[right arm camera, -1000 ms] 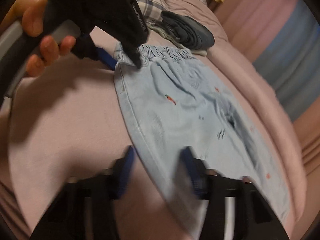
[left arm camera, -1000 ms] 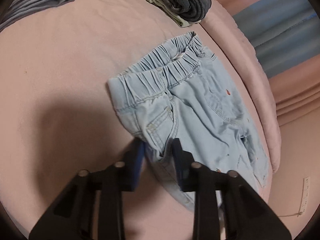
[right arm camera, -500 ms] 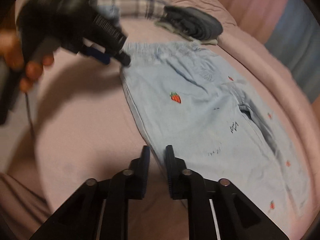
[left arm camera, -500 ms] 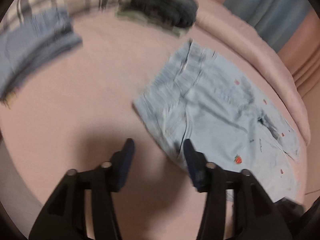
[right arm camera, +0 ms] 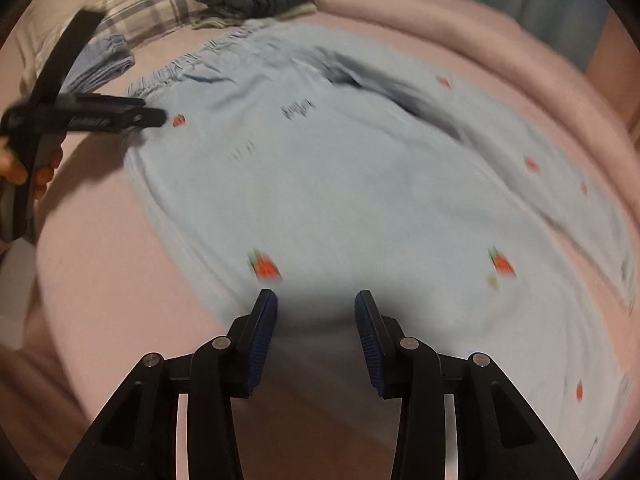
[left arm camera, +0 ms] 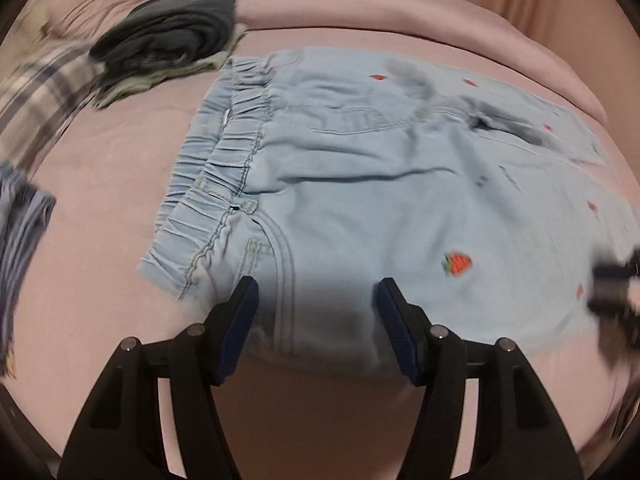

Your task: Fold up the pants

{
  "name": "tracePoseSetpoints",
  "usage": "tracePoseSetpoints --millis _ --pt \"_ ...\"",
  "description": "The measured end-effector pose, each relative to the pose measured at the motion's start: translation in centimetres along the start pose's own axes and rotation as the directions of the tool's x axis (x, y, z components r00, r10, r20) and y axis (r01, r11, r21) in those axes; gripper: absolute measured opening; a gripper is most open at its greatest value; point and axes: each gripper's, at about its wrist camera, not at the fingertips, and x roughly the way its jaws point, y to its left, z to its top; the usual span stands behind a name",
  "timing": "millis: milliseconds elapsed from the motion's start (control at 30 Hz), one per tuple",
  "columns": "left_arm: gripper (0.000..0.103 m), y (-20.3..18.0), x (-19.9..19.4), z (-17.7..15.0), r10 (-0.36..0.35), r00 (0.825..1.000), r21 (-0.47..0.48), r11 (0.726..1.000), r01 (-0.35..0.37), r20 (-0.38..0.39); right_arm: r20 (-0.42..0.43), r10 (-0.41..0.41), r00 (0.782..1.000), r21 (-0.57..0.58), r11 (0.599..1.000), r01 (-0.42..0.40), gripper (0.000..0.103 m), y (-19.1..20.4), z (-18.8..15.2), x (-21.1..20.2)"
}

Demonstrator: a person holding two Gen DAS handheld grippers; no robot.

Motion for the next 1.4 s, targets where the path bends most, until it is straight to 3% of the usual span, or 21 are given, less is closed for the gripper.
tracePoseSetpoints --millis 100,167,200,300,433,667,767,867,900,967,1000,1033,1067,1133,1200,1400 --pt "0.066 1.3 -1.0 1.0 -0.056 0.998 -0.020 0.998 0.056 -0.006 -0.039 0.057 0.998 0.060 0.997 -0.055 0.040 -2.8 0.9 -0.5" --pt "0.078 1.9 -1.2 3.2 -0.042 0.998 -0.038 0.998 0.044 0.037 0.020 0.070 0.997 0.075 0.995 -0.071 0.041 -4.4 2.5 -1.2" --pt "0.080 2.3 -1.0 4.5 -0.027 0.998 -0.045 0.999 0.030 0.058 0.049 0.072 0.996 0.084 0.994 -0.076 0.042 -5.1 3.2 -1.5" --pt "0.082 3.6 0.4 8.8 -0.012 0.996 -0.043 0.999 0.016 0.094 0.142 0.094 0.985 0.098 0.989 -0.109 0.046 -7.7 7.7 -0.3" --pt "0.082 4.9 3.7 14.7 0.019 0.996 -0.010 1.000 -0.019 0.081 0.152 0.079 0.985 0.078 0.993 -0.092 0.047 -10.3 14.7 3.3" --pt "0.083 7.5 8.9 21.1 -0.043 0.999 0.008 0.999 0.043 0.010 0.096 0.073 0.993 0.021 0.997 -0.075 0.051 -13.4 21.6 8.3" --pt "0.083 7.8 11.0 22.2 -0.030 0.998 0.065 0.997 0.034 -0.060 0.056 0.093 0.994 -0.015 0.996 -0.092 0.059 -14.2 23.4 9.8" --pt "0.083 8.0 12.9 22.0 -0.040 0.988 0.126 0.990 0.059 -0.148 -0.017 0.098 0.995 -0.043 0.994 -0.098 0.059 -15.1 24.0 11.5" --pt "0.081 8.2 13.2 22.0 -0.057 0.985 0.115 0.990 0.077 -0.165 -0.038 0.107 0.994 -0.054 0.993 -0.109 0.059 -15.0 24.0 12.0" --pt "0.059 8.5 13.6 22.1 -0.127 0.972 0.072 0.987 0.143 -0.197 -0.073 0.124 0.990 -0.070 0.989 -0.129 0.059 -14.9 23.9 12.8" --pt "0.054 8.3 13.6 22.1 -0.145 0.969 0.088 0.982 0.165 -0.199 -0.078 0.126 0.989 -0.072 0.989 -0.132 0.051 -14.7 23.8 12.7" --pt "0.050 8.1 13.5 22.2 -0.138 0.971 0.118 0.980 0.163 -0.197 -0.084 0.147 0.986 -0.072 0.986 -0.153 0.020 -14.5 23.8 12.5" --pt "0.042 7.7 13.4 22.3 -0.134 0.970 0.149 0.975 0.166 -0.202 -0.079 0.175 0.981 -0.082 0.980 -0.181 0.009 -14.2 23.7 12.1" --pt "0.034 6.9 12.9 22.7 -0.120 0.974 0.198 0.967 0.158 -0.192 -0.049 0.174 0.983 -0.120 0.977 -0.179 0.005 -13.2 23.7 11.2" --pt "0.034 6.7 12.5 23.1 -0.115 0.978 0.213 0.965 0.151 -0.174 -0.011 0.143 0.990 -0.130 0.981 -0.143 0.005 -13.0 23.8 10.3" --pt "0.045 5.7 14.3 22.9 -0.061 0.979 0.172 0.981 0.096 -0.197 -0.050 0.076 0.996 -0.062 0.995 -0.079 0.005 -12.9 23.3 12.3"
